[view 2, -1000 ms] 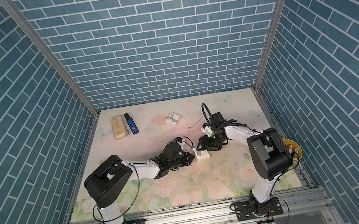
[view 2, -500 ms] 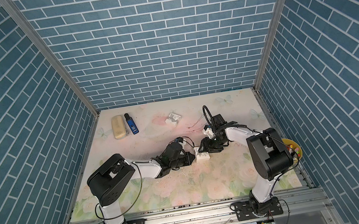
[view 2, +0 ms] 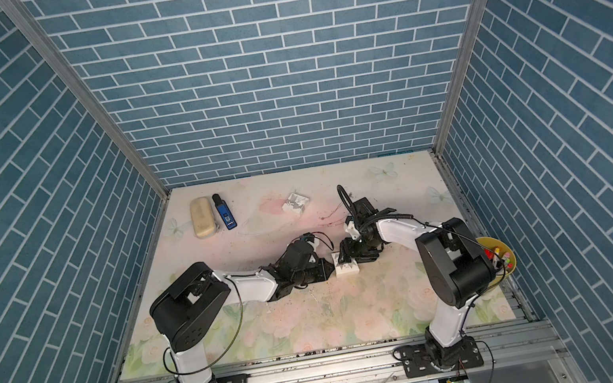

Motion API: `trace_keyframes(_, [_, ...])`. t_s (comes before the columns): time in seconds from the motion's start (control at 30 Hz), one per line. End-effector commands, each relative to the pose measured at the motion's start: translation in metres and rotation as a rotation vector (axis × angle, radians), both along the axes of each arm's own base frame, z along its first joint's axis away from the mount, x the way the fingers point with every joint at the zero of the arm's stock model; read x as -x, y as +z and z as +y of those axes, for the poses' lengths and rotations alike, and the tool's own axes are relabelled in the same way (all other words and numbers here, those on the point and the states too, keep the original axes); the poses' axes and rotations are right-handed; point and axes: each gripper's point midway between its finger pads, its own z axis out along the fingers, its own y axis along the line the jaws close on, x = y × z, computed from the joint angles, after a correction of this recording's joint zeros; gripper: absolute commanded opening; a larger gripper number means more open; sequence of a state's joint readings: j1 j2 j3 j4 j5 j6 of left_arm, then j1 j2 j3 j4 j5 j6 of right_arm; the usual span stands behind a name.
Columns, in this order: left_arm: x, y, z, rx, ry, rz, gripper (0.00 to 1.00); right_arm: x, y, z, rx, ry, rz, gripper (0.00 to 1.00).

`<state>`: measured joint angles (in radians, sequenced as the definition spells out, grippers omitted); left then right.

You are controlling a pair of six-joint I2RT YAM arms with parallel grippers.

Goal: Take the necklace out of the lift-off lid jewelry box
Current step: Close the lid on the jewelry box, then move the jewelry box to the center of the board.

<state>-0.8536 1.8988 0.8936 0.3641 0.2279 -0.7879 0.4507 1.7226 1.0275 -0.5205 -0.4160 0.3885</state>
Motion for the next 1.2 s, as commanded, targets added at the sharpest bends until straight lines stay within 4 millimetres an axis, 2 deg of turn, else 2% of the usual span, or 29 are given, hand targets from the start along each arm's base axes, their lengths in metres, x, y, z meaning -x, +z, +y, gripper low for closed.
trace_keyframes(0.0, [0.006, 0.001, 0.010, -0.016, -0.025, 0.006, 0.27, 0.013, -0.018, -0.008, 0.094, -0.015, 0.056, 0.64])
trace_keyframes(0.13, [0.003, 0.014, 0.029, -0.014, -0.003, -0.037, 0.36, 0.006, -0.015, -0.006, 0.089, -0.033, 0.034, 0.64])
trace_keyframes(0.2, [0.004, 0.024, 0.026, 0.018, -0.020, -0.063, 0.40, 0.003, -0.015, -0.004, 0.078, -0.036, 0.018, 0.63])
trace_keyframes(0.3, [0.006, 0.033, 0.009, 0.107, -0.055, -0.059, 0.40, 0.000, -0.016, -0.005, 0.083, -0.038, -0.002, 0.62])
trace_keyframes(0.37, [0.006, 0.029, 0.002, 0.113, -0.070, -0.040, 0.40, -0.002, -0.014, -0.008, 0.087, -0.046, -0.014, 0.62])
trace_keyframes(0.6, [-0.007, 0.012, -0.023, 0.185, -0.055, 0.006, 0.29, -0.010, -0.011, -0.021, 0.083, -0.060, -0.014, 0.62])
trace_keyframes(0.77, [-0.019, 0.002, -0.037, 0.195, -0.044, 0.011, 0.24, -0.030, -0.004, -0.032, 0.092, -0.057, -0.032, 0.61])
trace_keyframes(0.97, [-0.045, -0.002, -0.056, 0.165, -0.035, -0.017, 0.23, -0.064, 0.000, -0.047, 0.105, -0.070, -0.074, 0.62])
trace_keyframes(1.07, [-0.061, 0.001, -0.065, 0.142, -0.036, -0.041, 0.23, -0.079, 0.004, -0.052, 0.114, -0.079, -0.090, 0.67])
trace_keyframes(1.17, [-0.075, 0.002, -0.065, 0.118, -0.015, -0.059, 0.26, -0.089, 0.013, -0.055, 0.122, -0.072, -0.103, 0.80])
